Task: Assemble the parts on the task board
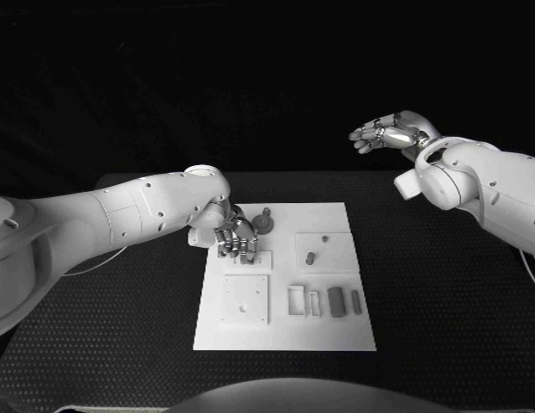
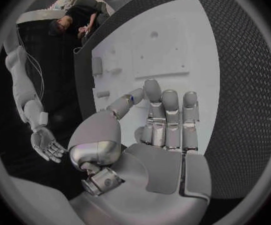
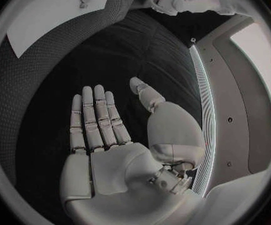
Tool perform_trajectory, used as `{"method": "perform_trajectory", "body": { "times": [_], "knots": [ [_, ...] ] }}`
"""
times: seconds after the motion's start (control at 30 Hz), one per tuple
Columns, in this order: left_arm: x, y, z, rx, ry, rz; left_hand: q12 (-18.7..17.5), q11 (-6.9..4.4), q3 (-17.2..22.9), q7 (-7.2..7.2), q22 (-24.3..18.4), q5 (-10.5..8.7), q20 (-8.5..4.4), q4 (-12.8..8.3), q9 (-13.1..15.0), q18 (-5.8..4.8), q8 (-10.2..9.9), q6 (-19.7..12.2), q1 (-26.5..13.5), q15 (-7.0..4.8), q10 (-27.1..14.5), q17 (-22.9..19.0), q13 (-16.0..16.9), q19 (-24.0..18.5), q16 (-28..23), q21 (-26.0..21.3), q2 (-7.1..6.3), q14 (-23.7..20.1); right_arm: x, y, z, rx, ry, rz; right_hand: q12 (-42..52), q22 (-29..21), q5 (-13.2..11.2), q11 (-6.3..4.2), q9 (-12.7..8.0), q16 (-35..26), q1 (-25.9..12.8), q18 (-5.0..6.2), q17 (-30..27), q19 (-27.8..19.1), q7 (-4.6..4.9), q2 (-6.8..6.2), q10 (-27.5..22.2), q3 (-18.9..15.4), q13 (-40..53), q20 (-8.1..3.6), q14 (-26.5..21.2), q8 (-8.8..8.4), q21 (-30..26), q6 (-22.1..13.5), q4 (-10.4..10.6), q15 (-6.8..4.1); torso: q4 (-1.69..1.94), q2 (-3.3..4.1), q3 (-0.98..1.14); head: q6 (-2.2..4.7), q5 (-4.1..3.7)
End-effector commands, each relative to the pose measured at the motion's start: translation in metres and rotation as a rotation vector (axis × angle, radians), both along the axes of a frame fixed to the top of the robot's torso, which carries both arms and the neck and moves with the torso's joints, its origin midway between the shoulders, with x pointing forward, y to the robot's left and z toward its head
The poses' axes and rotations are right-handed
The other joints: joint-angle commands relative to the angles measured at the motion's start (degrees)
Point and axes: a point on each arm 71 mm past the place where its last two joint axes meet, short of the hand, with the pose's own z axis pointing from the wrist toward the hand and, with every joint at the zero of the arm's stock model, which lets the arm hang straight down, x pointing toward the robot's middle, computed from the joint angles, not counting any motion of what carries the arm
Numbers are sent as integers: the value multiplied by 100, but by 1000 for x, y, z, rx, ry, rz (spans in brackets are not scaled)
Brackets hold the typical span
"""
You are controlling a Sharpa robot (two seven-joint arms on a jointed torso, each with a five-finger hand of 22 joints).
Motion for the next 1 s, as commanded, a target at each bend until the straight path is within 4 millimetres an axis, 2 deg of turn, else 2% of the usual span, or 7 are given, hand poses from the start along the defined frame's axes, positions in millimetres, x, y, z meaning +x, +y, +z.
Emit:
{"method": "perform_trajectory", "body": {
  "times": [0.03, 0.33, 0.73, 1.0],
  "knots": [
    [0, 0, -2, 32, -3, -27, 33, -46, 7, -466, 104, 40, -736, 6, 651, -86, 21, 1051, 22, 3, 10, -5, 0, -31, 32, 30, 59, 20, 0, 2, 1, -5, -8, 9, -35, 7, 37, 6, -8, -23, 56, -115, -8, -33, 36, 19, 32, 30, -8, -5, -18, -32, -20, 10, 1, 34, -2, 1, -2, -3, 0],
    [3, 5, -5, 44, -21, -2, 37, -51, -1, -467, 105, 31, -739, 6, 665, -84, 19, 1050, 8, 0, 8, -9, -2, -19, 39, 45, 79, 23, -1, 3, 1, -5, -8, 12, -41, 11, 39, 5, -15, -23, 58, -115, -18, -36, 35, 20, 40, 34, -15, -5, -18, -30, -22, 13, 1, 35, -1, 3, 0, -13, -11],
    [3, 2, -9, 34, -18, -5, 61, -66, -22, -480, 106, -7, -749, 3, 703, -77, 29, 1074, -23, -15, 29, -15, 0, 12, 61, 77, 101, 46, -1, 5, 1, -4, -8, 17, -48, 16, 42, 3, -23, -21, 55, -116, -30, -37, 34, 21, 51, 38, -24, -4, -17, -26, -23, 19, 2, 36, 0, 1, 2, -18, -32],
    [3, 3, -9, 34, -30, 6, 74, -71, -40, -486, 101, -83, -756, 9, 736, -73, 29, 1083, -52, -26, 36, -28, -3, 28, 68, 95, 129, 57, -1, 6, 1, -3, -8, 20, -51, 18, 43, 3, -26, -21, 54, -117, -35, -38, 33, 22, 55, 39, -27, -3, -17, -24, -24, 21, 2, 37, 0, -2, 7, -16, -35]
  ]
}}
